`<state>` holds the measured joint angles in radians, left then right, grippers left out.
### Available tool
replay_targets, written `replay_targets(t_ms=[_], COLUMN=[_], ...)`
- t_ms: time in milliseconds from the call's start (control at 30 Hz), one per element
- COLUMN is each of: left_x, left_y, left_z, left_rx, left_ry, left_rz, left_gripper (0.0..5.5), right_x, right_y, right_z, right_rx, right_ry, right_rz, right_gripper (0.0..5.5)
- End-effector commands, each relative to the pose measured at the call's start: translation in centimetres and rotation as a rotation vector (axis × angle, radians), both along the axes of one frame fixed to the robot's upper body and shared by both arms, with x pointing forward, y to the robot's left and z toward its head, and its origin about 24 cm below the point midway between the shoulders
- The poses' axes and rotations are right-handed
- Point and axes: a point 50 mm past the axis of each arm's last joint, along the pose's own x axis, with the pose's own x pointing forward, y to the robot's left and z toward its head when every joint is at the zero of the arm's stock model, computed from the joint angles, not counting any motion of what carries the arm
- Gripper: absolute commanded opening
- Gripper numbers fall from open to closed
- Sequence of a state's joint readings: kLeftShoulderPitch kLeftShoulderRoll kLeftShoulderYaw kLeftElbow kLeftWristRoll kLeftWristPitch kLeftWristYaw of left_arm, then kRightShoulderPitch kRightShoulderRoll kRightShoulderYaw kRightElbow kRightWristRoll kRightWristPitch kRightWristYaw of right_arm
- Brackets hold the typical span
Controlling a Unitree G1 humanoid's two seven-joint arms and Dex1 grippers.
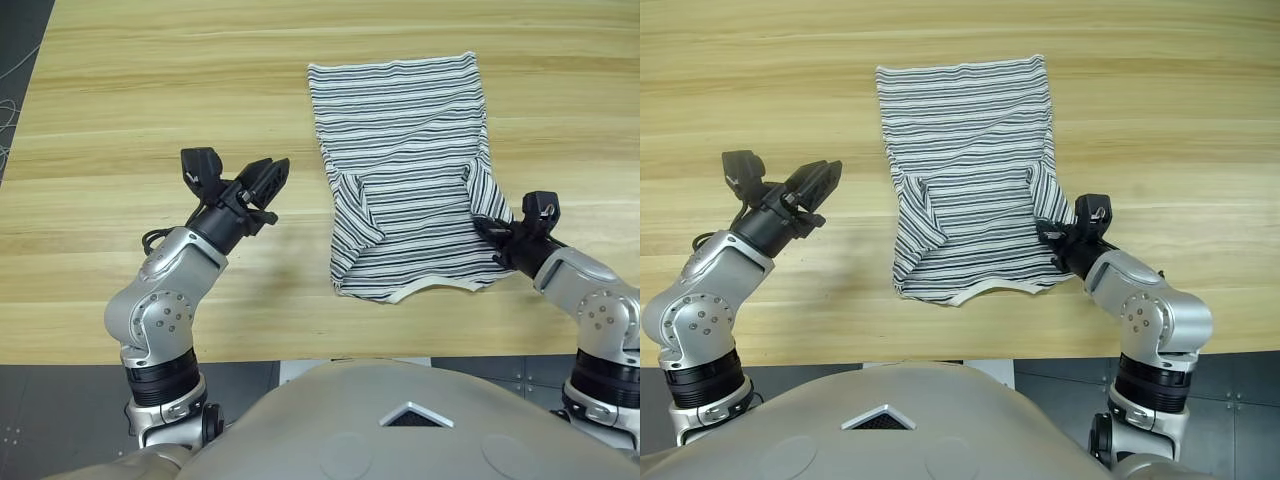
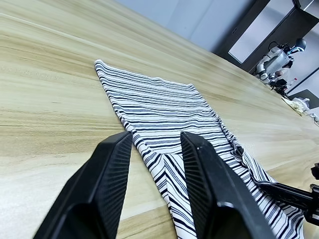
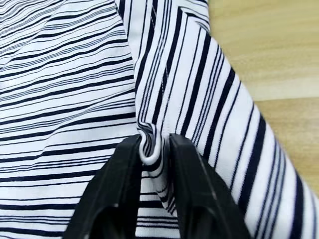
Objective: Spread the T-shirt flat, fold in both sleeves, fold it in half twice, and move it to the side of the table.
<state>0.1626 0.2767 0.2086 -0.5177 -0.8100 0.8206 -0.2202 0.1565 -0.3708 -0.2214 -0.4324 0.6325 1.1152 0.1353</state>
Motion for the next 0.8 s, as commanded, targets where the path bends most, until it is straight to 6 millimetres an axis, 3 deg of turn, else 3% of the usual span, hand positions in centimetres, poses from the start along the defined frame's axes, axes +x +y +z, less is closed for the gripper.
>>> replay_targets(t_ms=[33, 200, 333, 367, 500, 667, 800], left_x=[-0.1, -0.1, -0.1, -0.1, 0.0, 0.1, -0.3], left_y=[0.2, 0.2, 0.3, 0.3, 0.3, -0.1, -0.2], left_z=[0.1, 0.0, -0.1, -0.1, -0.2, -1.3, -2.8], left_rx=[0.013, 0.014, 0.014, 0.014, 0.044, 0.377, 0.781], left_ry=[-0.006, -0.005, -0.005, -0.005, -0.009, -0.072, -0.201], left_rz=[0.009, 0.013, 0.015, 0.015, 0.004, -0.173, -0.434], left_gripper=[1.83, 1.83, 1.83, 1.83, 1.83, 1.83, 1.83], right_x=[-0.3, -0.8, -0.8, -0.7, 1.0, 4.6, 5.9], right_y=[1.4, 2.3, 2.4, 2.4, 1.7, -0.9, -5.3], right_z=[0.7, 1.4, 1.7, 1.8, 3.4, 8.1, 7.8], right_rx=[0.098, 0.199, 0.206, 0.201, 0.197, 0.065, -0.347], right_ry=[-0.006, -0.008, -0.016, -0.021, -0.150, -0.530, -0.642], right_rz=[0.119, 0.187, 0.211, 0.209, 0.193, 0.328, 0.599], right_gripper=[1.11, 1.11, 1.73, 1.96, 2.01, 2.01, 2.55])
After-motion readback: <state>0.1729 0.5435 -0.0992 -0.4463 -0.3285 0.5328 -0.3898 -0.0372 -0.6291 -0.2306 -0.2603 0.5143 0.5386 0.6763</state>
